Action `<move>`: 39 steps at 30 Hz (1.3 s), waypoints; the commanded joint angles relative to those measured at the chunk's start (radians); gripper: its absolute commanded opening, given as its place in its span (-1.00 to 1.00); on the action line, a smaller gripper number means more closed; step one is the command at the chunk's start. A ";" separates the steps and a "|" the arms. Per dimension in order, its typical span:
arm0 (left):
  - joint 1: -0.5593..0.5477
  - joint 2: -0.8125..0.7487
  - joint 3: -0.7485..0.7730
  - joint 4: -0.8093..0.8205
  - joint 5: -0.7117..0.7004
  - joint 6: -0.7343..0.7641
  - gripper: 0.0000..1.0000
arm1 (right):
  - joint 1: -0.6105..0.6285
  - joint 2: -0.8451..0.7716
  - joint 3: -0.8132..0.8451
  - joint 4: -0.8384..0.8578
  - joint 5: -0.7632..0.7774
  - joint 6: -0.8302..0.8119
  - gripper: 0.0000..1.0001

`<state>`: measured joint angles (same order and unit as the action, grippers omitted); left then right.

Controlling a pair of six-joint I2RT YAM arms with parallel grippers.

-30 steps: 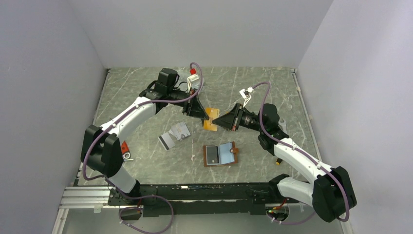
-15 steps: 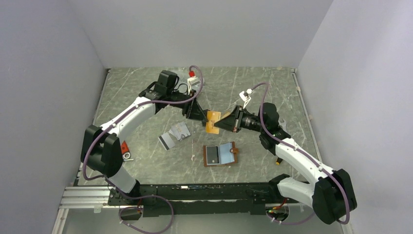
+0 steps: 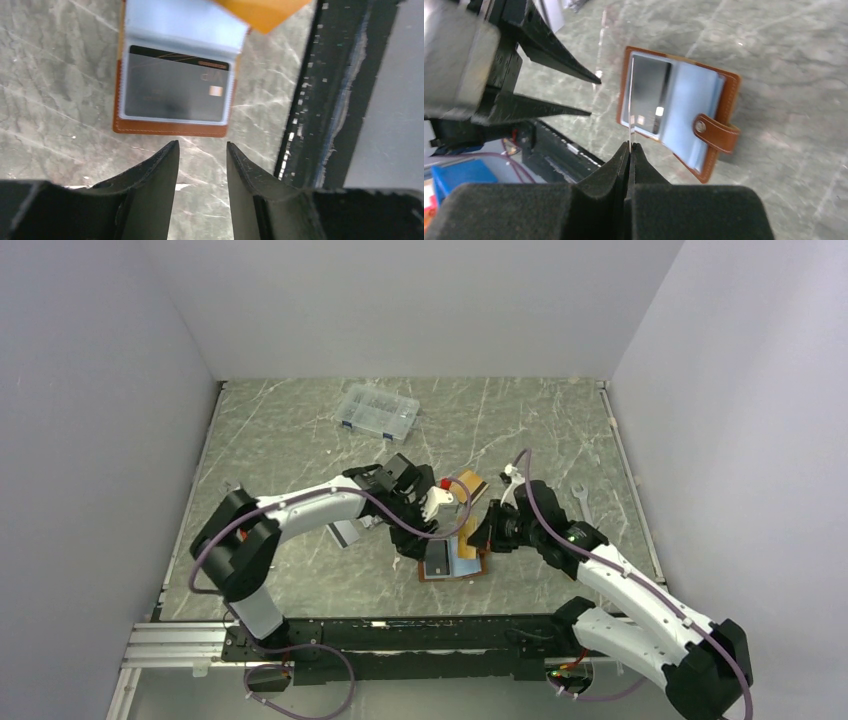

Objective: Put the credit cards into the card holder
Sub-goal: Pick up the credit card from the center of the board, then turn over the card slot in the card holder.

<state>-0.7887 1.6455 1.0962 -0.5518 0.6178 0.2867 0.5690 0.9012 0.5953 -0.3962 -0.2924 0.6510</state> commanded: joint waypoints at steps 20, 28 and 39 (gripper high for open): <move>-0.068 0.120 -0.015 0.078 -0.216 -0.008 -0.32 | 0.286 0.008 0.111 -0.317 0.623 0.128 -1.00; -0.068 0.108 -0.015 0.072 -0.222 -0.011 -0.35 | 0.340 -0.075 0.017 -0.226 0.654 0.215 -1.00; -0.067 0.100 -0.013 0.059 -0.216 -0.002 -0.39 | 0.383 -0.176 -0.081 -0.244 0.509 0.308 -1.00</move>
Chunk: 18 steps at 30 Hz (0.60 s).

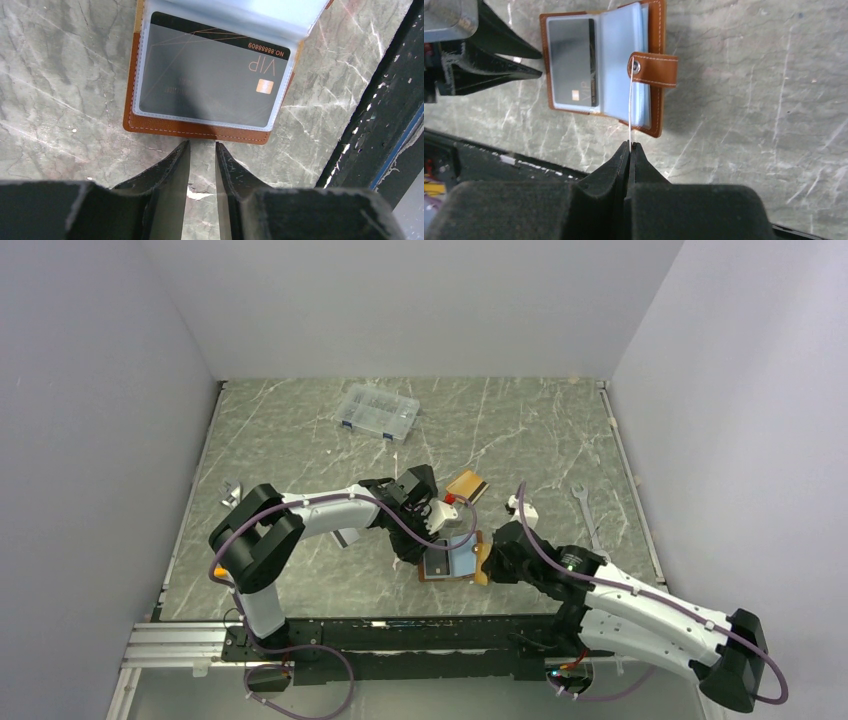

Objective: Put the credit cards into the card holder
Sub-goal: Turn over the card slot in the card holder.

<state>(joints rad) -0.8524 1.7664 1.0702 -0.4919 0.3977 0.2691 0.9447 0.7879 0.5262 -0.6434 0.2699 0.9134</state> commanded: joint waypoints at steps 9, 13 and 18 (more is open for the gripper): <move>-0.004 -0.030 0.017 -0.003 0.003 0.017 -0.41 | 0.007 -0.005 -0.018 -0.028 -0.120 0.053 -1.00; -0.004 -0.031 0.018 -0.003 0.003 0.019 -0.44 | 0.006 0.001 -0.011 -0.077 -0.102 0.066 -1.00; -0.004 -0.035 0.019 -0.003 0.009 0.018 -0.45 | 0.006 0.009 -0.011 -0.091 -0.101 0.074 -1.00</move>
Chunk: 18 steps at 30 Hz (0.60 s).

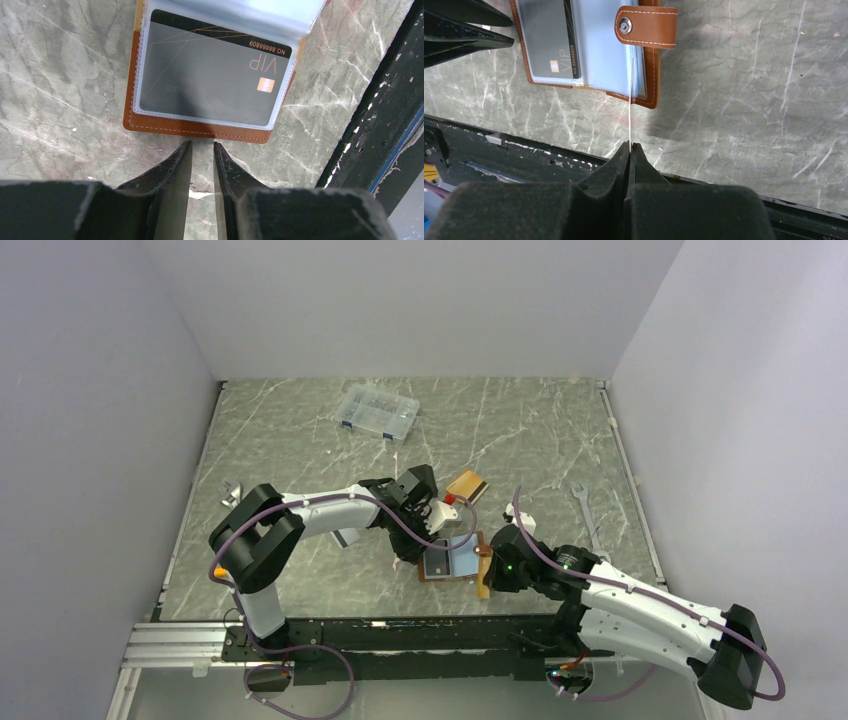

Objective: Put the credit cards into the card holder
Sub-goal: Turn over the card slot in the card holder.

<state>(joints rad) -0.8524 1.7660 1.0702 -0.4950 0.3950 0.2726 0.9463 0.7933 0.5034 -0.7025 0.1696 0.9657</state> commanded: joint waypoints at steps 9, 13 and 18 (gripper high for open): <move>-0.004 -0.042 0.015 0.002 0.008 0.017 -0.46 | 0.004 0.020 0.007 -0.013 -0.017 0.008 -1.00; -0.004 -0.042 0.019 0.001 0.009 0.019 -0.46 | -0.001 0.018 0.000 -0.002 -0.028 0.009 -1.00; -0.004 -0.042 0.020 0.000 0.010 0.020 -0.47 | -0.024 0.026 -0.019 0.015 -0.058 0.004 -1.00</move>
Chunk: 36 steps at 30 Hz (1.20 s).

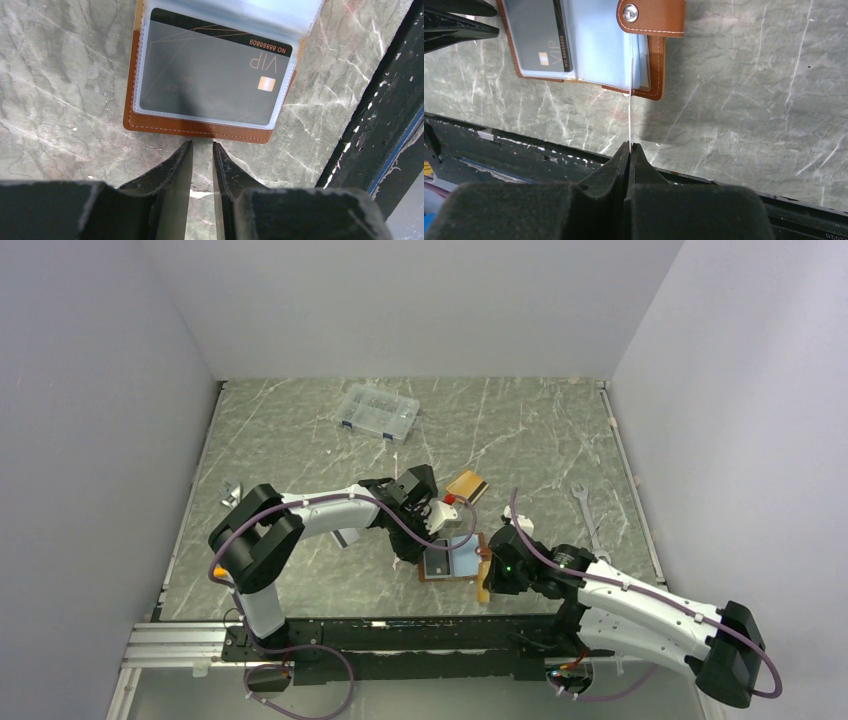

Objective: Put the credit cards into the card holder
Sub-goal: Turn over the card slot in the card holder.

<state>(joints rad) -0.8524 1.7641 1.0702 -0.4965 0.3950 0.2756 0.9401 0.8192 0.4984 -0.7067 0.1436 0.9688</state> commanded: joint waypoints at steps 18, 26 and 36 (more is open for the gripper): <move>-0.004 -0.028 0.033 0.000 -0.001 0.025 -0.52 | -0.150 -0.001 -0.028 0.064 -0.167 -0.108 -1.00; -0.004 -0.025 0.037 -0.004 -0.001 0.029 -0.54 | -0.151 -0.019 -0.043 0.075 -0.185 -0.111 -1.00; -0.004 -0.026 0.042 -0.010 0.001 0.031 -0.56 | -0.151 0.006 -0.045 0.072 -0.179 -0.099 -1.00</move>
<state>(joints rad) -0.8524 1.7641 1.0779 -0.5014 0.3939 0.2939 0.7921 0.8150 0.4599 -0.6579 -0.0269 0.8680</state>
